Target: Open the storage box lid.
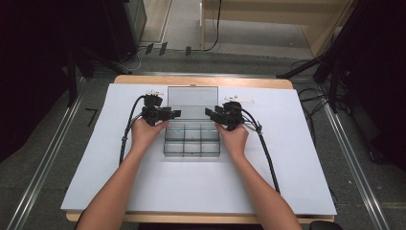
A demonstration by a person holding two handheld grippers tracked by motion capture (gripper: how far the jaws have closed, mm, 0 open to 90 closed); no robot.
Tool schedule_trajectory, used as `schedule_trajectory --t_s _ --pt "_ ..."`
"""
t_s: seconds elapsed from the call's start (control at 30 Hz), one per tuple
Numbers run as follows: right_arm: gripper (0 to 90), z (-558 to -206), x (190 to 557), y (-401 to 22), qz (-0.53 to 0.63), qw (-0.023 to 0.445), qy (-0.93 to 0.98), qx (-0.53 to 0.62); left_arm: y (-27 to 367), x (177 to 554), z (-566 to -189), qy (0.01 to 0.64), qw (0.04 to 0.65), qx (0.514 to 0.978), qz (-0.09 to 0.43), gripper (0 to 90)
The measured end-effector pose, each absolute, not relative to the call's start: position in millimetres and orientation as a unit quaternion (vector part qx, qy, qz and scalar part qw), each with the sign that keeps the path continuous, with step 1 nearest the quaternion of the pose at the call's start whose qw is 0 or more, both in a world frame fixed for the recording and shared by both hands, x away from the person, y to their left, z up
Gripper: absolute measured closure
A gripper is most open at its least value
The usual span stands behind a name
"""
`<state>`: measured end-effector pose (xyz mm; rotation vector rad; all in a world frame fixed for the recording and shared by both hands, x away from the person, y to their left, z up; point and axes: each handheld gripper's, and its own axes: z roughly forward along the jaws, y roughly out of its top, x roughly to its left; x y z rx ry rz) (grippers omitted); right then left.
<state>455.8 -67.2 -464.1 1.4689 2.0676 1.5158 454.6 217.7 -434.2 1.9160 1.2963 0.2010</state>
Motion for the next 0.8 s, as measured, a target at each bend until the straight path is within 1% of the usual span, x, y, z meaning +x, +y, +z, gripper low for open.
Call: schedule_trajectory --t_s 0.13,0.8 --pt "46.9 -466.5 457.0 -66.6 0.511 0.085 0.693 0.501 216.9 455.4 -435.7 0.515 0.395 0.757 0.074 42.2" --pt "40.4 -474.2 459.9 -64.3 0.507 0.06 0.687 0.517 219.0 458.7 -440.6 0.531 0.391 0.75 0.05 38.0"
